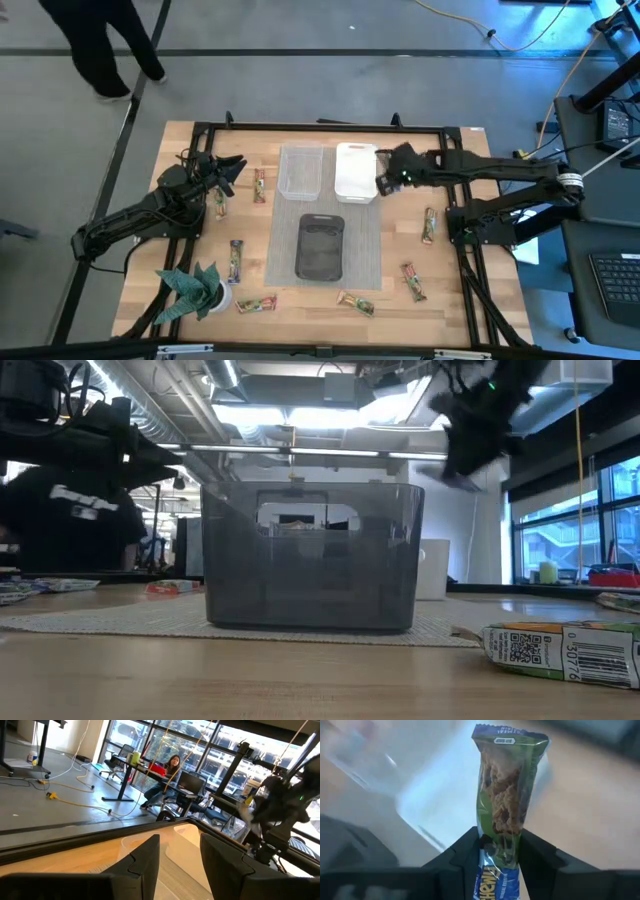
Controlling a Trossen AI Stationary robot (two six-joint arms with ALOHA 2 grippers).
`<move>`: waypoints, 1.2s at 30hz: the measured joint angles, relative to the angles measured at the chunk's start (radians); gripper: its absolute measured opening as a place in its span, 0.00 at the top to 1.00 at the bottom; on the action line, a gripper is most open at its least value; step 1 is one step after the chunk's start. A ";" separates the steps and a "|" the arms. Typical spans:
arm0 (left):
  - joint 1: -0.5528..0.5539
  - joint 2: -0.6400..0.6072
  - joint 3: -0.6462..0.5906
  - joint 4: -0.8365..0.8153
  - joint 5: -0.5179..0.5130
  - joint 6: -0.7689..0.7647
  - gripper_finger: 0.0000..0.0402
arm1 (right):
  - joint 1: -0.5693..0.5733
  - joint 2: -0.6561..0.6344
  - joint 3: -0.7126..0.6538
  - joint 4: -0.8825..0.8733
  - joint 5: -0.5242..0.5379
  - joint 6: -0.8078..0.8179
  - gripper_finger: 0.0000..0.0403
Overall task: Pick and place Granola Bars by type
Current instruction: Put the right blue granola bar into the white bin
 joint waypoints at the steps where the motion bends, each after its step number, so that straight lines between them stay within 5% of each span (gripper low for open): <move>1: 0.000 0.000 0.000 0.000 0.000 0.000 0.66 | -0.004 0.002 0.022 0.031 0.011 -0.022 0.68; 11: 0.000 0.000 0.000 0.000 0.001 0.000 0.66 | -0.051 0.080 0.077 0.301 0.033 -0.146 0.68; 36: 0.000 0.000 0.000 0.000 0.004 0.000 0.66 | -0.149 0.524 0.077 0.331 -0.136 -0.114 0.68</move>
